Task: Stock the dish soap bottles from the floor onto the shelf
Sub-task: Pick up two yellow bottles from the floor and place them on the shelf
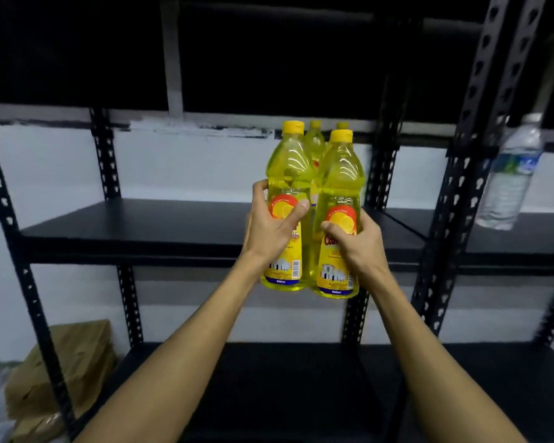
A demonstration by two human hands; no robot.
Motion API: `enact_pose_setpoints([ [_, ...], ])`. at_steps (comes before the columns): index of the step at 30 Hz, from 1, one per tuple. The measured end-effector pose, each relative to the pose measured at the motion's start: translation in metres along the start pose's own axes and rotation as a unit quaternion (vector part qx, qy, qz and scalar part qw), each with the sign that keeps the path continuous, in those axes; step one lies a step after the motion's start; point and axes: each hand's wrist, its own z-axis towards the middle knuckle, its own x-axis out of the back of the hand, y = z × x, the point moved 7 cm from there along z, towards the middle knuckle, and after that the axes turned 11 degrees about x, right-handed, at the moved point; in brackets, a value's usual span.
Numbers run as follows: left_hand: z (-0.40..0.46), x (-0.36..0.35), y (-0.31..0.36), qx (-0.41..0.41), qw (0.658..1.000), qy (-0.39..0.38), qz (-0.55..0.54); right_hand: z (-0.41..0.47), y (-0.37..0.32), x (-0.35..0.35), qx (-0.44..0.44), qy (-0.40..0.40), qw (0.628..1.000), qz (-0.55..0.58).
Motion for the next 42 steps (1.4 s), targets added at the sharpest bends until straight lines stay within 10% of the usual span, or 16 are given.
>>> enact_pose_setpoints([
  [42,0.268,-0.148,-0.116,0.002,0.98,-0.127,0.155,0.266,0.21,0.023,-0.04,-0.061,0.985,-0.154],
])
